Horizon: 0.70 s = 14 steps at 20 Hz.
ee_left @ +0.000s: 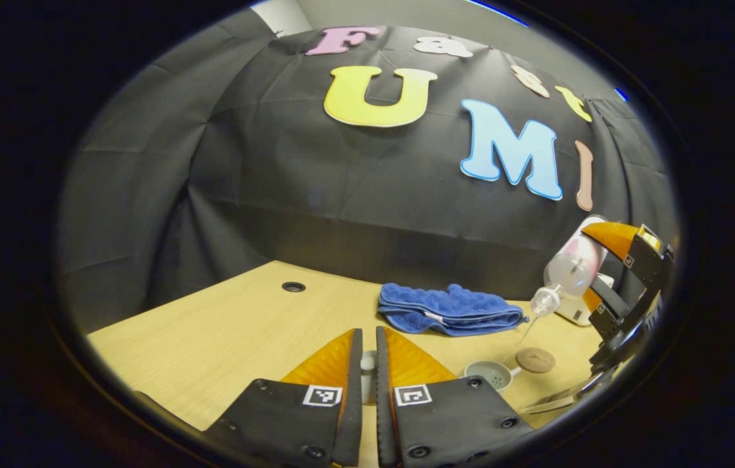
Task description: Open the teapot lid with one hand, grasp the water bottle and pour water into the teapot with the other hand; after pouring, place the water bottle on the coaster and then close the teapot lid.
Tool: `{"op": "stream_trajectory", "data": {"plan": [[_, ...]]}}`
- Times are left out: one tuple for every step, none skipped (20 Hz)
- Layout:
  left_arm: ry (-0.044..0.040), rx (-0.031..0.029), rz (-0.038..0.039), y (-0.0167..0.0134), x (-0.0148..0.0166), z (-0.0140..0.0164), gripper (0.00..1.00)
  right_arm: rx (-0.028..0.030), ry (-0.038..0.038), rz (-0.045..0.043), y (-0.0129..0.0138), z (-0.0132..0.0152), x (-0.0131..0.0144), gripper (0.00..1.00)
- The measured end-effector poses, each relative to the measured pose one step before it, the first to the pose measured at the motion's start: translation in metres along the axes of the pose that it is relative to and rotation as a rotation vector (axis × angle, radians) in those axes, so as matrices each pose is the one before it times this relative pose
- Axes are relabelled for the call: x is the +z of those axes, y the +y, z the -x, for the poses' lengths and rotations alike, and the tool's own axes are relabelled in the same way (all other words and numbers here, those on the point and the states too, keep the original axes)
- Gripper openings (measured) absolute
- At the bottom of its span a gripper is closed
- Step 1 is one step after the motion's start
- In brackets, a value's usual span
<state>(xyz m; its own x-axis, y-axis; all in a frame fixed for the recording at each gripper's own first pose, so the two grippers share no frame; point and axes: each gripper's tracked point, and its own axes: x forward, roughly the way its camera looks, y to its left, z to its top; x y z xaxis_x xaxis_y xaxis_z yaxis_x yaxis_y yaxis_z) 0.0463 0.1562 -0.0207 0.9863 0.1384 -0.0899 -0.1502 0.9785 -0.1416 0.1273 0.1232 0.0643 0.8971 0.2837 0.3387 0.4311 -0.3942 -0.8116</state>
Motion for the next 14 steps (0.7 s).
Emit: {"op": "stream_trajectory", "data": {"plan": [[-0.00038,-0.00084,0.00160,0.00047,-0.00030,-0.00049,0.16,-0.00002,-0.00161,0.00287,0.00043,0.00059,0.00100,0.76],[-0.00029,-0.00142,0.00198,-0.00111,0.00110,0.00043,0.16,0.00118,-0.00429,0.00417,0.00063,-0.00032,0.00075,0.76],[0.00050,-0.00161,0.00124,-0.00116,-0.00128,0.00012,0.16,-0.00221,-0.00387,0.00588,-0.00042,0.00059,0.00054,0.76],[0.00123,-0.00157,0.00015,0.00009,0.00072,0.00035,0.16,-0.00222,-0.00334,0.00643,-0.00037,0.00024,0.00170,0.76],[0.00119,-0.00049,-0.00026,-0.00004,-0.00038,0.00064,0.16,-0.00267,-0.00476,0.00602,-0.00001,0.00044,0.00188,0.76],[0.00066,-0.00069,-0.00024,-0.00031,0.00036,0.00017,0.16,0.00030,-0.00595,0.00605,0.00044,0.00033,0.00207,0.76],[0.00001,-0.00055,0.00049,-0.00007,-0.00063,-0.00077,0.16,-0.00142,-0.00586,0.00674,0.00097,0.00148,0.00233,0.76],[-0.00061,-0.00059,0.00063,0.00004,0.00065,-0.00002,0.16,-0.00140,-0.00557,0.00627,0.00097,0.00104,0.00177,0.76],[-0.00085,0.00011,0.00052,0.00036,0.00075,0.00102,0.16,-0.00187,-0.00577,0.00642,-0.00112,-0.00033,0.00023,0.76],[-0.00054,0.00035,0.00055,0.00058,-0.00021,-0.00044,0.16,-0.00539,-0.00566,0.00788,-0.00062,0.00125,0.00131,0.76],[-0.00014,-0.00065,0.00128,0.00023,-0.00014,0.00083,0.16,-0.00528,-0.00503,0.00767,-0.00004,-0.00002,0.00146,0.73],[0.00098,-0.00146,0.00112,0.00025,0.00007,-0.00098,0.16,-0.00407,-0.00671,0.00650,0.00029,0.00015,0.00030,0.76],[0.00153,-0.00094,0.00032,-0.00087,-0.00055,-0.00032,0.16,-0.01177,-0.00336,0.01060,-0.00250,0.00077,-0.00019,0.76],[0.00113,-0.00037,-0.00057,-0.00003,-0.00011,-0.00038,0.16,-0.01027,-0.00105,0.01079,-0.00101,0.00024,-0.00040,0.76]]}}
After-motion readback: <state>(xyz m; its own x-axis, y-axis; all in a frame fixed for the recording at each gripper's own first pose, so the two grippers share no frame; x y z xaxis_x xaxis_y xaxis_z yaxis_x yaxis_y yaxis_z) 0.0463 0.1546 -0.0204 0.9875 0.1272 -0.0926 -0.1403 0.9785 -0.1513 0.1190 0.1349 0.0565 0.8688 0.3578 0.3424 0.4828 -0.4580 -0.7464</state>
